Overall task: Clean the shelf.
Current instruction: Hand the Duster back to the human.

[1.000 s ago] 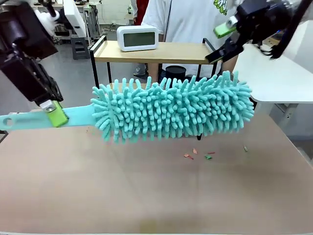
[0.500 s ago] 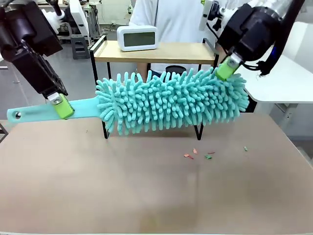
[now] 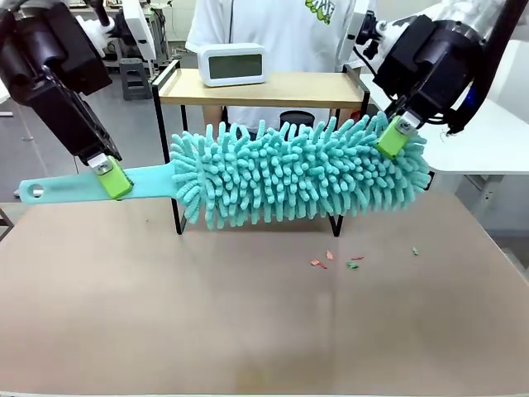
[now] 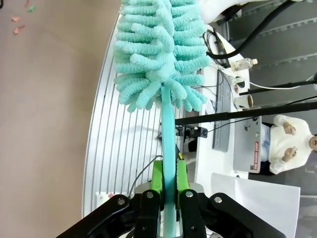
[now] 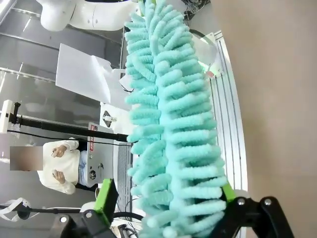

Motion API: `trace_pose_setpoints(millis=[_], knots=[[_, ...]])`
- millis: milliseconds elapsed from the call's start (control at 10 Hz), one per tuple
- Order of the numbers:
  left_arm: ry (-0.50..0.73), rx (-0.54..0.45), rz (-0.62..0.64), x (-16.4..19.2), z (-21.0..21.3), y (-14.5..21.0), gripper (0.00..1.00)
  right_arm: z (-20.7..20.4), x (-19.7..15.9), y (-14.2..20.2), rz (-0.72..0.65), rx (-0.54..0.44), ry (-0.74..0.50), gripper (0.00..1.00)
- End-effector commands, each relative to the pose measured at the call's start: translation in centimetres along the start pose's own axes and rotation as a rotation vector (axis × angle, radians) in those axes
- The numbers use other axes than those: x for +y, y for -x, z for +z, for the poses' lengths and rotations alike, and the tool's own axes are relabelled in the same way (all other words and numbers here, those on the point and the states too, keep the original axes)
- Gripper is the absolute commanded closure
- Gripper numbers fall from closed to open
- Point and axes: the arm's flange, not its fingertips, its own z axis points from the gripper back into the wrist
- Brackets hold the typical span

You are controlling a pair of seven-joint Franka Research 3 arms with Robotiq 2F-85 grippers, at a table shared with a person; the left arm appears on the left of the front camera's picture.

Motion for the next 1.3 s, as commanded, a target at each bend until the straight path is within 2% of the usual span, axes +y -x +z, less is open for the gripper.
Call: trace_pose_setpoints(millis=[0,100,200,300,400,900,1000,1100,1200], knots=[[0.023,-0.016,-0.019,-0.12,0.05,-0.24,0.88,-0.31,-0.1,0.28,0.046,0.019,-0.008,0.58],[0.023,-0.014,-0.02,-0.11,0.06,-0.24,0.88,-0.35,0.0,0.27,0.058,0.031,-0.015,0.58],[0.025,-0.016,-0.02,-0.09,0.08,-0.27,0.88,-0.37,0.01,0.27,0.061,0.038,-0.011,1.0],[0.023,-0.017,-0.019,-0.13,0.1,-0.24,0.88,-0.34,-0.03,0.22,0.059,0.038,-0.013,0.63],[0.02,-0.018,-0.021,-0.19,0.17,-0.24,0.88,-0.42,0.01,0.15,0.062,0.046,-0.017,1.0],[0.022,-0.013,-0.021,-0.08,0.17,-0.27,0.88,-0.4,-0.18,0.18,0.051,0.044,-0.014,1.0],[0.007,0.002,-0.03,-0.09,0.09,-0.33,0.35,-0.4,-0.21,0.23,0.051,0.041,-0.014,1.0],[0.008,-0.01,-0.026,-0.19,0.1,-0.39,0.3,-0.39,-0.22,0.29,0.051,0.039,-0.013,1.0],[-0.003,-0.012,-0.015,-0.17,0.22,-0.27,0.0,-0.37,-0.19,0.38,0.054,0.04,-0.015,1.0]])
